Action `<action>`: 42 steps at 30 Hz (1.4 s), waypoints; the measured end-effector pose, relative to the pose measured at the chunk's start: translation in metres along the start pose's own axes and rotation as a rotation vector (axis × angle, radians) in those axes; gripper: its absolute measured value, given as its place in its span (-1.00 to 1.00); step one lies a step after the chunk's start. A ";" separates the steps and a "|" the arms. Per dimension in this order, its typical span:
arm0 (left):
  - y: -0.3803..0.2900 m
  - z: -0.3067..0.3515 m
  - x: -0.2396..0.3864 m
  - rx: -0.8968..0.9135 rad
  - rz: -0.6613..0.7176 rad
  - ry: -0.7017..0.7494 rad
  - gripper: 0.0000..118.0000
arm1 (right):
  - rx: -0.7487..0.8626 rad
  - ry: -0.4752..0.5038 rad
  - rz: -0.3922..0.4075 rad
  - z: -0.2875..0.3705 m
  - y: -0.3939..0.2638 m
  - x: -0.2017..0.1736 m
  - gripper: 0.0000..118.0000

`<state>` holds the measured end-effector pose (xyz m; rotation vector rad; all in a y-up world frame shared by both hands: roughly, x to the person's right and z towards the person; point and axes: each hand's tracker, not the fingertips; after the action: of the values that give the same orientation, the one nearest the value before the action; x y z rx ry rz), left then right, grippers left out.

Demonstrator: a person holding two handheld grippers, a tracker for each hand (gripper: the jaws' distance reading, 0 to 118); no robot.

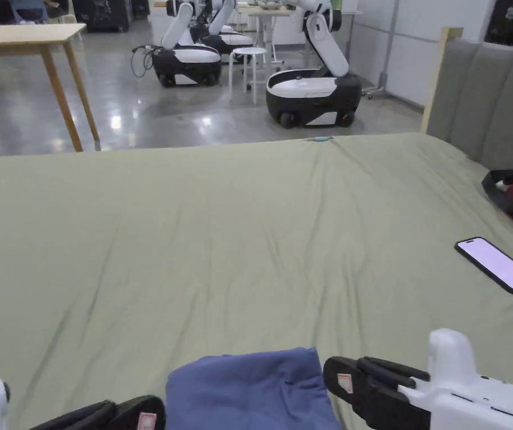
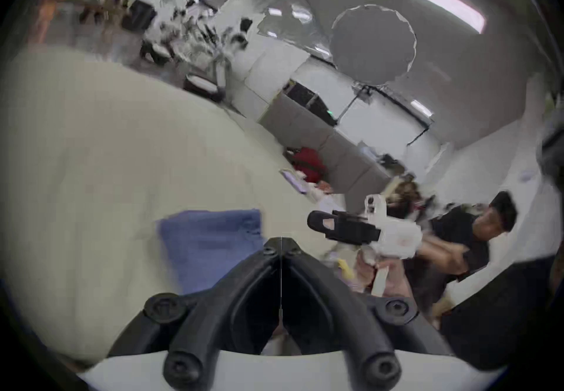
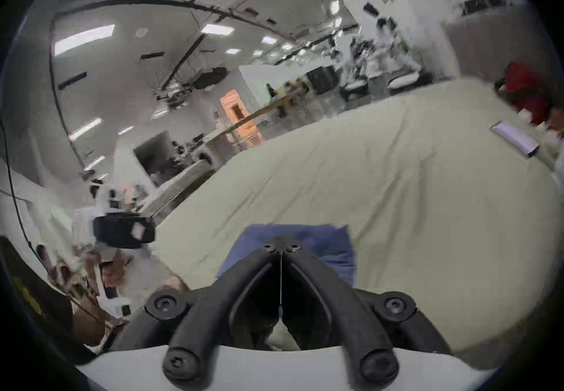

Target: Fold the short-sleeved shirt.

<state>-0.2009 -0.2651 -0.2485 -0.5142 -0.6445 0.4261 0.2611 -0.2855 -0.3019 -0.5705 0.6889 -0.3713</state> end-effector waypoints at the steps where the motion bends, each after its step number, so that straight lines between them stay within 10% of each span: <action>1: -0.006 0.014 -0.004 0.002 -0.007 0.053 -1.00 | -0.038 0.008 -0.026 -0.015 -0.002 0.006 -0.98; 8: -0.049 0.037 -0.041 0.053 0.226 0.020 -1.00 | -0.132 -0.030 -0.225 -0.075 -0.028 0.038 -0.98; 15: -0.047 -0.017 -0.058 0.038 0.225 0.046 -1.00 | -0.161 -0.084 -0.148 -0.078 -0.027 0.028 -0.98; 17: -0.039 -0.035 -0.063 0.031 0.189 0.135 -0.52 | -0.165 -0.091 -0.136 -0.079 -0.026 0.027 -0.98; 19: -0.035 -0.059 -0.071 0.016 0.190 0.150 0.74 | -0.167 -0.094 -0.134 -0.080 -0.026 0.026 -0.98; 20: -0.038 -0.069 -0.086 0.002 0.195 0.135 0.99 | -0.165 -0.094 -0.136 -0.080 -0.026 0.027 -0.98; 32: -0.065 -0.148 -0.097 -0.073 0.328 0.021 0.96 | -0.165 -0.087 -0.117 -0.080 -0.028 0.027 -0.98; 35: -0.073 -0.164 -0.088 -0.115 0.444 -0.114 0.37 | -0.160 -0.086 -0.115 -0.080 -0.029 0.026 -0.98; 37: -0.069 -0.158 -0.087 -0.109 0.357 0.017 -0.41 | -0.157 -0.092 -0.118 -0.080 -0.030 0.027 -0.98; 42: -0.073 -0.156 -0.089 -0.097 0.387 -0.011 -0.51 | -0.143 -0.078 -0.134 -0.082 -0.033 0.028 -0.98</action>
<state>-0.1472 -0.4183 -0.3542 -0.7335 -0.5783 0.7646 0.2210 -0.3554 -0.3471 -0.7656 0.6062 -0.4247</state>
